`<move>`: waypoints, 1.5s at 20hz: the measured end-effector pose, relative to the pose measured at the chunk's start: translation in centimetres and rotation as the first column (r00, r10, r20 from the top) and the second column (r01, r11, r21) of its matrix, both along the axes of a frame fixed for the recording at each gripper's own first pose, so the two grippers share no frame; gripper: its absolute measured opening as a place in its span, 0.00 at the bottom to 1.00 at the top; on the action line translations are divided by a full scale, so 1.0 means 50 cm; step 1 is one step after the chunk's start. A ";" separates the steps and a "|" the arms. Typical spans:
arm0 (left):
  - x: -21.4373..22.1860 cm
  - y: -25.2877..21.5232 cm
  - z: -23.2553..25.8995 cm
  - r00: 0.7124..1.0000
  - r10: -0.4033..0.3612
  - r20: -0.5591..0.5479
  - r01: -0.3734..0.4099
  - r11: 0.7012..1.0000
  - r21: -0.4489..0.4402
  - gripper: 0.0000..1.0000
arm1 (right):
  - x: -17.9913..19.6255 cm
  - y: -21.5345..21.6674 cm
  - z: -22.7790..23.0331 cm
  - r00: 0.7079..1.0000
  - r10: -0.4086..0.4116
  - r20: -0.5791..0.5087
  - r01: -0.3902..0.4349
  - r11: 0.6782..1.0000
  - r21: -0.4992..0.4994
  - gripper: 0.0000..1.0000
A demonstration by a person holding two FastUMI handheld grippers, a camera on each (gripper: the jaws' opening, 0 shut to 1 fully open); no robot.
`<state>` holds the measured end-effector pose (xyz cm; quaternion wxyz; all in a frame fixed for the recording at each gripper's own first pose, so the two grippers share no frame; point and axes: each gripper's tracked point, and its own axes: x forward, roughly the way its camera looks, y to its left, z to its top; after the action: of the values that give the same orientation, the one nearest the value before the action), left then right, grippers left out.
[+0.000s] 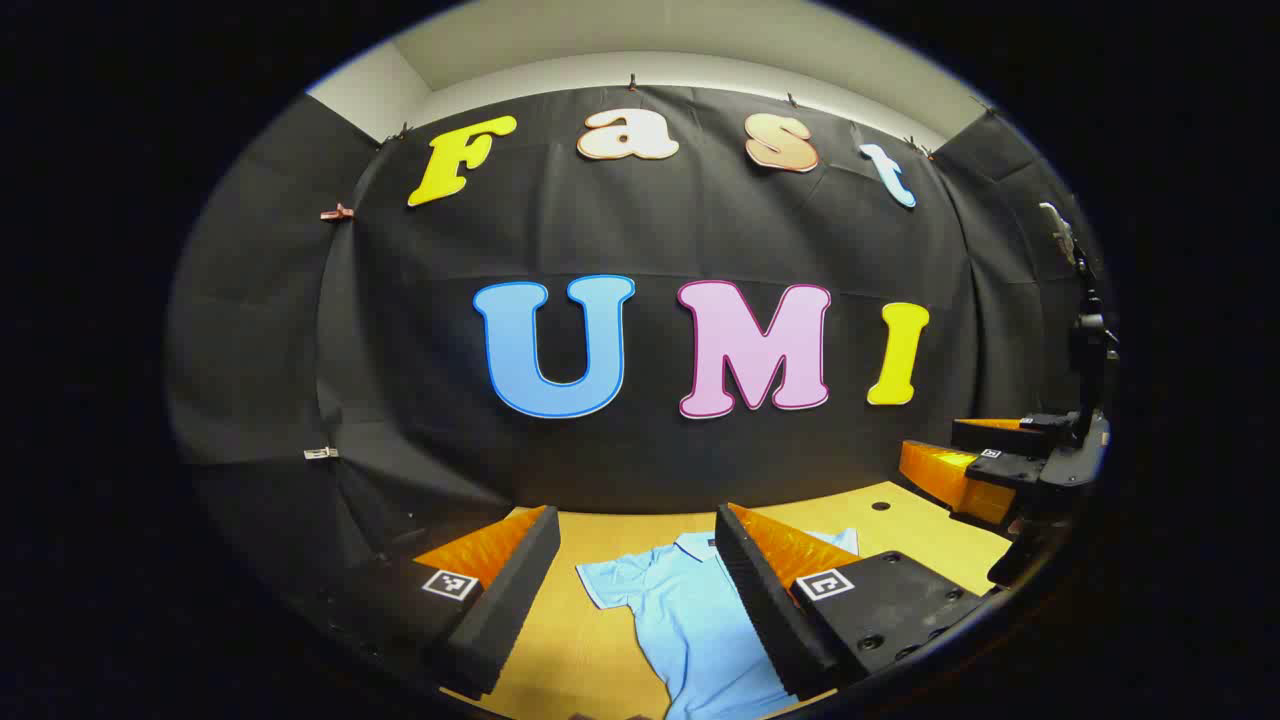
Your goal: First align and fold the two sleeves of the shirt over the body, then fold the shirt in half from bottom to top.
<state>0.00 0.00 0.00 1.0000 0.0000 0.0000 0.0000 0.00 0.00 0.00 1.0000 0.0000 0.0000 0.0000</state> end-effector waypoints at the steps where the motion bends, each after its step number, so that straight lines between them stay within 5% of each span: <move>1: -0.009 0.003 -0.001 1.000 -0.007 0.000 0.007 1.000 -0.002 0.99 | -0.007 0.006 0.003 1.000 -0.008 0.006 0.008 1.000 -0.004 0.97; 10: -0.013 0.039 -0.018 1.000 0.000 -0.019 -0.001 1.000 -0.021 0.99 | -0.017 0.021 0.004 0.999 -0.040 0.021 0.040 0.999 -0.016 0.97; 20: 0.054 -0.030 -0.038 0.997 -0.073 -0.012 0.073 0.997 -0.041 1.00 | -0.003 -0.043 -0.009 0.995 -0.100 0.020 0.101 0.994 -0.030 0.97; 30: 0.143 -0.033 -0.079 0.994 -0.071 -0.084 0.067 0.996 -0.059 1.00 | 0.100 -0.152 -0.158 0.972 -0.140 -0.190 0.134 0.990 -0.042 0.97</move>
<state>7.13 -1.65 -3.95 0.9981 -0.0278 0.0430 -0.0345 4.99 -7.59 -7.90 0.9928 -0.0146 0.0967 -0.0690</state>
